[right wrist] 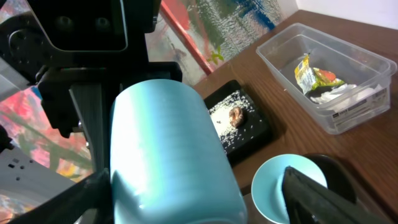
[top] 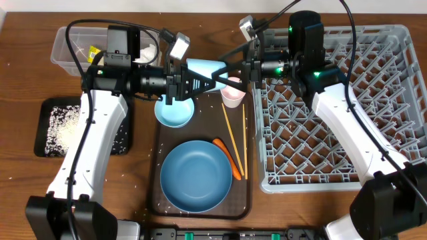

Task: Sort waste into correct bins and load items into the dishwasher rack
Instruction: 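Lift the light-blue cup to center while right gripper approaches, then hold the cup with left gripper while right gripper grasps it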

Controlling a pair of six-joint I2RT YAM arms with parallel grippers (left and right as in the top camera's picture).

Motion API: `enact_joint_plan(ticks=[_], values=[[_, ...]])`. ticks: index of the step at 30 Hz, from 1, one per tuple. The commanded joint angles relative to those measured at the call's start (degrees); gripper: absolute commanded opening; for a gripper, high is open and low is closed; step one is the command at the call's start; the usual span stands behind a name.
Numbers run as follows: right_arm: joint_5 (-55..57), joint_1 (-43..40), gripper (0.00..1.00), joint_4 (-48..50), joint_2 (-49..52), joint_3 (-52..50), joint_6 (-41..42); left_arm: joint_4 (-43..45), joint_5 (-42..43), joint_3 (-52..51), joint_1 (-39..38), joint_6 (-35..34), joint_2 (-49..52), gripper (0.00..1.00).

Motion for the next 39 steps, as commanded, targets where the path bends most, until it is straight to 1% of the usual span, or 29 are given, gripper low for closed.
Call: enact_joint_plan(ticks=[1, 4, 6, 8, 9, 11, 14, 19, 25, 29, 33, 36, 39], values=[[0.5, 1.6, 0.75, -0.1, 1.8, -0.5, 0.5, 1.0, 2.0, 0.2, -0.1, 1.4, -0.2, 0.06], [0.4, 1.7, 0.69, -0.1, 1.8, -0.5, 0.7, 1.8, 1.8, 0.2, -0.1, 1.4, -0.2, 0.06], [-0.2, 1.7, 0.68, -0.1, 1.8, -0.5, 0.9, 2.4, 1.9, 0.2, -0.1, 1.4, -0.2, 0.06], [-0.1, 1.7, 0.72, -0.4, 1.9, -0.5, 1.7, 3.2, 1.9, 0.2, -0.1, 1.4, -0.2, 0.06], [0.2, 1.7, 0.75, -0.3, 2.0, -0.5, 2.9, 3.7, 1.8, 0.2, -0.1, 1.4, -0.2, 0.06], [1.0, 1.7, 0.77, -0.3, 2.2, -0.5, 5.4, 5.1, 1.8, 0.2, -0.1, 1.4, -0.2, 0.07], [3.2, 1.7, 0.79, -0.2, 2.6, -0.5, 10.4, 7.6, 1.9, 0.2, -0.1, 1.4, -0.2, 0.06], [3.5, 1.6, 0.79, 1.9, 2.9, -0.5, 15.5, 9.6, 1.8, 0.2, -0.1, 2.8, -0.2, 0.06], [3.5, 1.8, 0.73, 5.6, 2.9, -0.5, 23.1, 9.6, 1.6, 0.1, -0.1, 5.1, -0.2, 0.06], [3.5, 1.8, 0.69, 7.1, 2.9, -0.5, 27.7, 9.6, -1.0, 0.0, -0.1, 5.4, -0.2, 0.06], [3.5, 2.1, 0.63, 7.0, 2.9, -0.5, 29.9, 9.3, -3.7, -0.1, -0.1, 5.5, -0.1, 0.06], [3.5, 2.4, 0.59, 6.8, 2.9, -0.5, 29.9, 9.4, -5.9, -0.1, -0.1, 5.6, -0.1, 0.06], [4.1, 2.6, 0.6, 5.7, 2.9, -0.5, 29.8, 9.4, -7.4, -0.1, -0.1, 6.0, -0.1, 0.06]])
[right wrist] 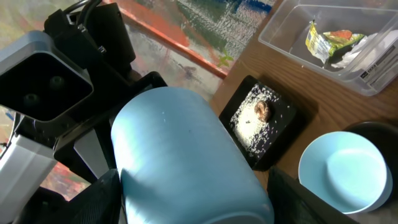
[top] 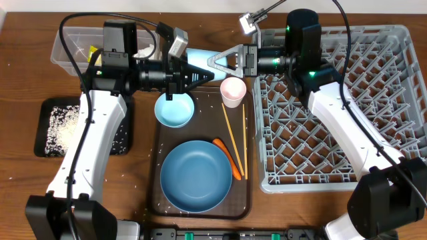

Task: Sort waste into correct bins and load items into the dishwasher rack
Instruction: 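Hold the cup with left gripper while right gripper grasps it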

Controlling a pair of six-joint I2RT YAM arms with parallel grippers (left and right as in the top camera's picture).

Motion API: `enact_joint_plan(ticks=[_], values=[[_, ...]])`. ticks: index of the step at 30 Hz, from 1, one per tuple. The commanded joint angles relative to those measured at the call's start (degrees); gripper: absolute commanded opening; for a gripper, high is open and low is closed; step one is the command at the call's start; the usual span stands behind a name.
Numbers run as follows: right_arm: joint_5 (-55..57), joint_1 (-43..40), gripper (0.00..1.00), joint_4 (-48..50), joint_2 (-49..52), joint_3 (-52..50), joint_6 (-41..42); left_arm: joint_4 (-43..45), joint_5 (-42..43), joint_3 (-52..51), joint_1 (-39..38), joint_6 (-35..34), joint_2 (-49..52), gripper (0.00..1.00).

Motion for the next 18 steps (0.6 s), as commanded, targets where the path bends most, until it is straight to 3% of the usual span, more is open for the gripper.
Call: enact_joint_plan(ticks=[1, 6, 13, 18], values=[[2.6, 1.9, 0.6, -1.8, 1.4, -0.5, 2.0, 0.5, -4.9, 0.6, -0.6, 2.5, -0.2, 0.06], [3.6, 2.8, 0.6, -2.8, 1.9, -0.5, 1.8, 0.5, -5.0, 0.6, -0.6, 2.6, -0.2, 0.06], [4.6, 3.6, 0.33, -2.9, 3.0, -0.5, 1.6, 0.5, -7.5, 0.6, -0.6, 2.6, -0.2, 0.07], [4.9, 3.4, 0.31, -2.6, 3.0, -0.5, 1.1, 0.7, -7.8, 0.6, -0.6, 2.6, -0.2, 0.07]])
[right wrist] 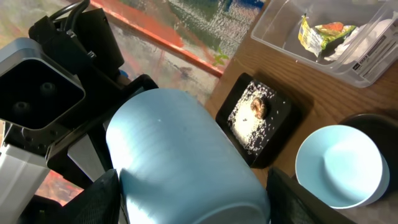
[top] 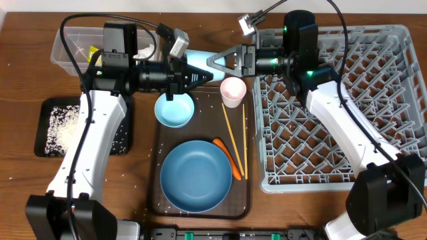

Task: Sort waste into correct bins and load items into the dishwasher rack
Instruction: 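Hold the cup with left gripper while right gripper grasps it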

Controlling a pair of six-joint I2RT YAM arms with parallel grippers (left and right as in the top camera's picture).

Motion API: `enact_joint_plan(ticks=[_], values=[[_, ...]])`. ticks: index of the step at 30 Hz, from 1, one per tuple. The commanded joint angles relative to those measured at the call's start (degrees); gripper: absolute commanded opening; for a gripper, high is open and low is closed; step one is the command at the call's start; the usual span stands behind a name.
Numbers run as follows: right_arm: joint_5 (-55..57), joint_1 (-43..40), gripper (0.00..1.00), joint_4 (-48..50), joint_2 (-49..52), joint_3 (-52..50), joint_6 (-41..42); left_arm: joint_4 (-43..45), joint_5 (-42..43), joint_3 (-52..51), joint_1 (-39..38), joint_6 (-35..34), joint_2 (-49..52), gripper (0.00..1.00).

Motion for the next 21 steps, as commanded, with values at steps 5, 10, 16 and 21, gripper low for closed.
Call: enact_joint_plan(ticks=[5, 10, 16, 21], values=[[3.8, 2.3, 0.3, -1.5, 1.9, -0.5, 0.3, 1.7, -6.4, 0.8, -0.7, 2.5, -0.2, 0.17], [3.8, 0.9, 0.28, -1.9, 1.9, -0.5, -0.7, 1.8, -6.4, 0.8, -0.7, 2.5, -0.2, 0.39], [3.9, -0.1, 0.28, -2.3, 1.9, -0.5, -0.7, 2.1, -6.3, 0.8, -0.7, 2.5, -0.2, 0.2], [4.0, 1.2, 0.31, -2.4, 1.9, -0.5, -1.6, 2.1, -6.3, 0.8, -0.7, 2.5, -0.2, 0.06]])
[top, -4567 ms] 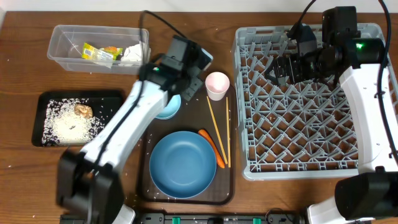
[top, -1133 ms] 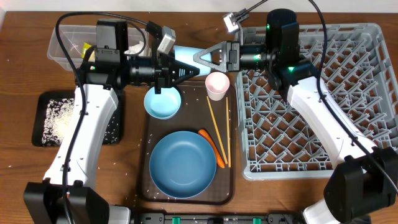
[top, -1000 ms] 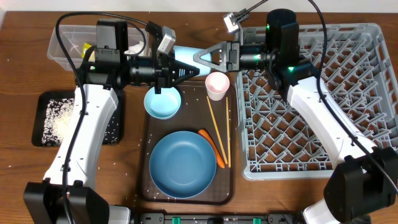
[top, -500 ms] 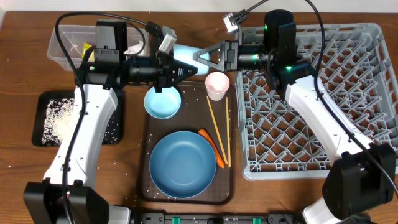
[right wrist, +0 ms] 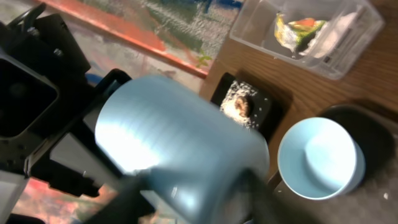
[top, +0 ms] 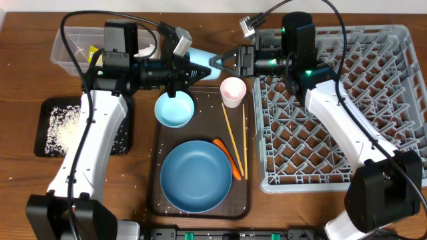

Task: Sort waste into correct bins and load items into the dishwasher rack
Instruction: 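Hold the cup with left gripper while right gripper grasps it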

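Note:
A light blue cup (top: 199, 57) hangs on its side above the tray's far end, between both arms. My left gripper (top: 197, 71) is shut on it from the left. My right gripper (top: 217, 62) reaches in from the right. In the right wrist view the cup (right wrist: 180, 143) fills the middle, and the blurred fingers (right wrist: 249, 193) press against its sides. The grey dishwasher rack (top: 347, 120) lies to the right. At the far left stands a clear waste bin (top: 70, 47) holding wrappers (right wrist: 298, 28).
On the dark tray (top: 160, 200) lie a small blue bowl (top: 174, 109), a pink cup (top: 232, 90), a blue plate (top: 195, 175), chopsticks (top: 233, 137) and an orange carrot piece (top: 229, 159). At the left a black tray (top: 63, 127) holds rice.
My right gripper's fingers stood wide on either side of the cup; now they have come in against its sides. Both arms and the cup have barely shifted.
My left gripper held the light blue cup on its side over the small bowl, with my right gripper open near it. Then the cup was higher, between the right gripper's spread fingers. Now those fingers have shut on it while the left gripper still holds it.

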Controlling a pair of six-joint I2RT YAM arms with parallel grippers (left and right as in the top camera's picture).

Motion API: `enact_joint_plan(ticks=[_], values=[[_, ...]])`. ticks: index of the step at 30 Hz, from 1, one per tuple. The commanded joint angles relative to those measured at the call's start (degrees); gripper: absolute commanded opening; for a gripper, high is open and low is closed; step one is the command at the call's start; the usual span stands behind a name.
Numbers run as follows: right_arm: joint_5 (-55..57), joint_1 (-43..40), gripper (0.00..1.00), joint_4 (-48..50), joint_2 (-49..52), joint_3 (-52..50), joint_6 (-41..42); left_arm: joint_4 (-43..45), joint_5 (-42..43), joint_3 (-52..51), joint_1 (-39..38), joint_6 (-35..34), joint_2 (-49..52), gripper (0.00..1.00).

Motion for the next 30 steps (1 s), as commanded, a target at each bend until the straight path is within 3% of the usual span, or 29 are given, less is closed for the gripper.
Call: enact_joint_plan(ticks=[1, 4, 10, 14, 30], values=[[1.3, 1.6, 0.32, 0.0, 0.9, -0.4, -1.1, 0.3, 2.5, 0.8, -0.7, 0.8, -0.2, 0.07], [1.7, 1.5, 0.37, -0.2, 0.9, -0.4, -1.5, 0.3, 2.9, 0.8, -0.7, 0.7, -0.2, 0.06], [1.7, 1.0, 0.66, -0.6, 0.9, -0.4, -3.5, 0.5, 3.3, 0.8, -0.7, 0.7, -0.2, 0.06], [0.9, 0.8, 0.76, -0.6, 0.9, -0.4, -4.2, 1.7, 6.4, 0.8, -0.7, 0.7, -0.2, 0.06], [-0.4, 2.1, 0.86, -0.3, 1.0, -0.4, -5.0, 9.2, 12.1, 0.8, -0.7, -1.1, -0.2, 0.07]])
